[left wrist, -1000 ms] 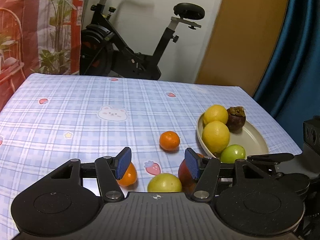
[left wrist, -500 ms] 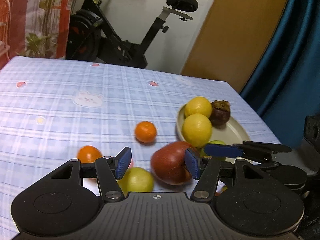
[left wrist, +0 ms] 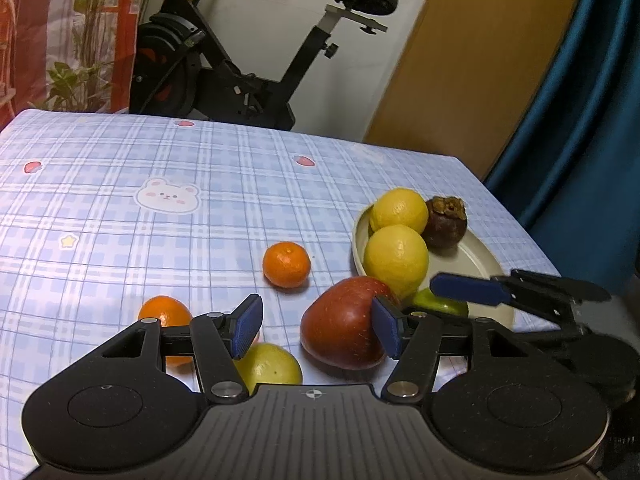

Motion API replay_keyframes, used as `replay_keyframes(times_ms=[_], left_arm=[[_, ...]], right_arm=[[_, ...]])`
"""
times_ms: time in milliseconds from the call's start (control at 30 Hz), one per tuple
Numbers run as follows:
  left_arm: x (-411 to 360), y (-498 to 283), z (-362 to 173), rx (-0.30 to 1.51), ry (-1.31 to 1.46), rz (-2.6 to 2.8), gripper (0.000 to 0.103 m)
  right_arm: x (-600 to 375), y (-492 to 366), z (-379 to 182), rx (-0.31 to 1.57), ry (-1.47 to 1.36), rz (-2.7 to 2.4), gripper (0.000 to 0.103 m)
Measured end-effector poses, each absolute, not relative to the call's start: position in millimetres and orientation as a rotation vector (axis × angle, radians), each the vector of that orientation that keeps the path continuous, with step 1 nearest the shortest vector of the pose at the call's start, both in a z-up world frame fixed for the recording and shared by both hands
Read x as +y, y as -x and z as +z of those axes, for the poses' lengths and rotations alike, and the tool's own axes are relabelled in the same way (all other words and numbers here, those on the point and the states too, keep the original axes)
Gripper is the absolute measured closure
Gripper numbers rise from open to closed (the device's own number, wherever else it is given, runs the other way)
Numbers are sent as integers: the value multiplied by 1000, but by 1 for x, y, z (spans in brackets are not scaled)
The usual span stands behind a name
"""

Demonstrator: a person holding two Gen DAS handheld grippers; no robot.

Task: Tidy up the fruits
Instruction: 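Move the left gripper toward the red apple in the pile, then close the left gripper around the red apple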

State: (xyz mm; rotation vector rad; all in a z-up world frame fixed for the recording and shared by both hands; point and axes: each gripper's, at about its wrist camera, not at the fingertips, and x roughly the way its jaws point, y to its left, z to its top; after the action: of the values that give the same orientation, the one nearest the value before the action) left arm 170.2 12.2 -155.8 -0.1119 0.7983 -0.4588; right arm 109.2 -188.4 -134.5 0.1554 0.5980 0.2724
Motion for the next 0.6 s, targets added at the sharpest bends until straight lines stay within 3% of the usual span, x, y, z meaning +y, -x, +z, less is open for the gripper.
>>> replay_keyframes(times_ms=[267,600], left_arm=[[17,-180,-159,807,130,-400,41],[27,-192,-163,823,212,-410,42]], right_arm=[[-165,-112,-139,610,-13,337,38],[-141,-145,-155,645,115,392,38]])
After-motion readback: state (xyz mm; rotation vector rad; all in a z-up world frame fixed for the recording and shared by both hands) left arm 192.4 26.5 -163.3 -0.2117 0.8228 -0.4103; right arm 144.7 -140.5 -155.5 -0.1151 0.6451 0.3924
